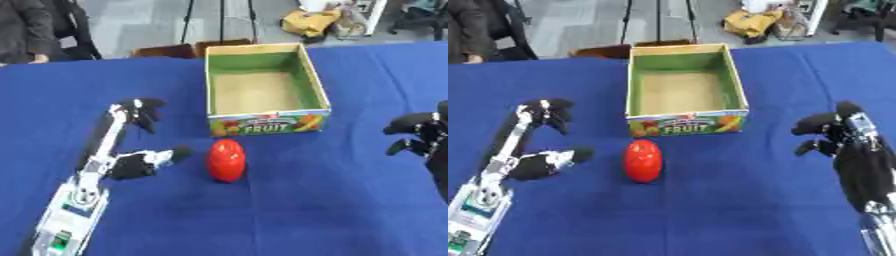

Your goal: Pick up objects on the table and place them in the box.

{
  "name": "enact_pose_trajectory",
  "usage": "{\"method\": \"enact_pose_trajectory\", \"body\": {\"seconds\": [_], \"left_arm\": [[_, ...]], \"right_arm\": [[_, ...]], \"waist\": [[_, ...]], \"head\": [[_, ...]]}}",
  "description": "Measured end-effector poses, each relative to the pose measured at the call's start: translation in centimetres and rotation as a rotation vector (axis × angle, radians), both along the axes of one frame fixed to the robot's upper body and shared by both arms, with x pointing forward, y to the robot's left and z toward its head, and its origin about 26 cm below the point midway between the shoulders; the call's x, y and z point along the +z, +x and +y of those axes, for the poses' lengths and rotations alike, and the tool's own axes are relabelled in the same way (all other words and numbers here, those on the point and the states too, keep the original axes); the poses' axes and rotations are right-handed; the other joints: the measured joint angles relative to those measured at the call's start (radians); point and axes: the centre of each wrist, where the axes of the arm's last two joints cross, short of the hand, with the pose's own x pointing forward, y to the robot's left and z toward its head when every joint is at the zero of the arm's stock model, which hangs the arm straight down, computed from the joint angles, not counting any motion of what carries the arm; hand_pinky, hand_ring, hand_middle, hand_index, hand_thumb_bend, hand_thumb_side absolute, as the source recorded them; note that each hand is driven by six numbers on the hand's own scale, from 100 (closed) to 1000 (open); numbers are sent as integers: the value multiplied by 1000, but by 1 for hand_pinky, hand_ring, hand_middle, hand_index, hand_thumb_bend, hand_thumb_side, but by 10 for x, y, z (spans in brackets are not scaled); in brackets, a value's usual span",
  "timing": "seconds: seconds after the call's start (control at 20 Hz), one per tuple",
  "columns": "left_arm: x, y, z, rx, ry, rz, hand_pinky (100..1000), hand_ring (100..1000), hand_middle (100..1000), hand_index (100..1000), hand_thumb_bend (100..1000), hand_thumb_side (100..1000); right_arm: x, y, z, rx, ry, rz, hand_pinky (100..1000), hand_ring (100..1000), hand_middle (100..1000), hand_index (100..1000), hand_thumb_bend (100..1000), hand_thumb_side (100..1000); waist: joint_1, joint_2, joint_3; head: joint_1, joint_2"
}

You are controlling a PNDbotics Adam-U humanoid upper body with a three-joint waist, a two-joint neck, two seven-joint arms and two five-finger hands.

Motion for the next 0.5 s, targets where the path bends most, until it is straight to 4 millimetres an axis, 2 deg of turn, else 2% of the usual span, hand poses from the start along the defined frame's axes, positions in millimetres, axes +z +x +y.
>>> {"method": "enact_pose_trajectory", "body": {"seconds": [0.5], "left_arm": [[18,8,-32,-99,298,4,537,431,476,748,799,561]], "right_arm": [[0,0,0,0,0,0,456,658,591,600,100,972]], "waist": [[2,-2,-10]], "head": [[4,0]]}}
